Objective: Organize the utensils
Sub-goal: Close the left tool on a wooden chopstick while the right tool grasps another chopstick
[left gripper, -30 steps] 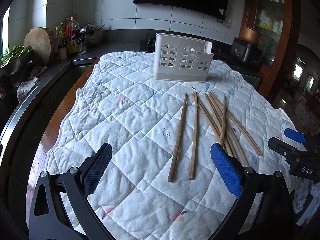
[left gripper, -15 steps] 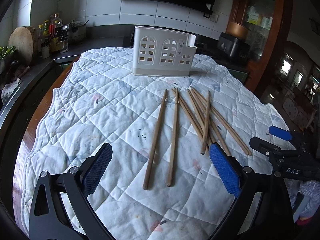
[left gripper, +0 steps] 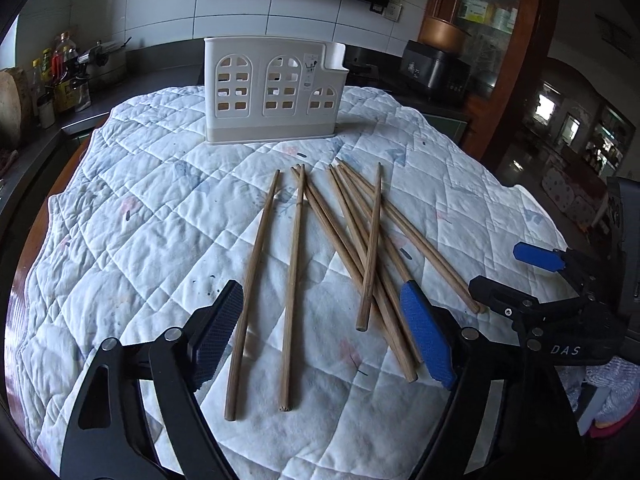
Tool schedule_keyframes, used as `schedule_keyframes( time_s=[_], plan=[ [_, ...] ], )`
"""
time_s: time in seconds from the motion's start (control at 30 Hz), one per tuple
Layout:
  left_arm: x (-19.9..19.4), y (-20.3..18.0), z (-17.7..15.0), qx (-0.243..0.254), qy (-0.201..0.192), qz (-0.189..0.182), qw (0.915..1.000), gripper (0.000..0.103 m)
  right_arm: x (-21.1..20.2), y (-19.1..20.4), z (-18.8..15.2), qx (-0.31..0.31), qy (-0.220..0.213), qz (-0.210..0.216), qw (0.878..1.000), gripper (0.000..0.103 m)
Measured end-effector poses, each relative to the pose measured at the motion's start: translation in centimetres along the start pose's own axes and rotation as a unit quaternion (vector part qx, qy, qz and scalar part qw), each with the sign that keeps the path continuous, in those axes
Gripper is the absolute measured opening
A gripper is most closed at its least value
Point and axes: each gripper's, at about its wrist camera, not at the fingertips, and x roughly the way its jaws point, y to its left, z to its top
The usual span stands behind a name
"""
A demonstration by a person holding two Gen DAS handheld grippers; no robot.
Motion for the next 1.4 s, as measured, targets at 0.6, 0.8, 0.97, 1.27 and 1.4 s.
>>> schedule_keyframes(
  time_s=[0.6,0.8,0.97,1.27,1.4],
  plan=[
    [3.5,-2.4,0.8,0.04,0.039,-0.051,0.9971,0.035,1.1,-1.0,0.4,0.009,0.01,0.009,1.0,0.095],
    [4.3,-2.3,0.9,0.048,0.049,-0.048,0.9965,0.022,1.4,-1.1,0.3,0.011,0.011,0.012,1.0,0.095],
    [4.7,-1.7,0.9,0.045,0.052,-0.047,0.9965,0.018,1.6,-1.0,0.3,0.012,0.011,0.014,1.0,0.095],
    [5.2,-1.7,0.8,0.055,0.056,-0.052,0.9956,0.013,1.8,-1.1,0.2,0.015,0.013,0.012,1.0,0.095],
    [5.4,-1.7,0.8,0.056,0.054,-0.055,0.9955,0.012,1.8,-1.0,0.2,0.016,0.015,0.013,1.0,0.095]
  ],
)
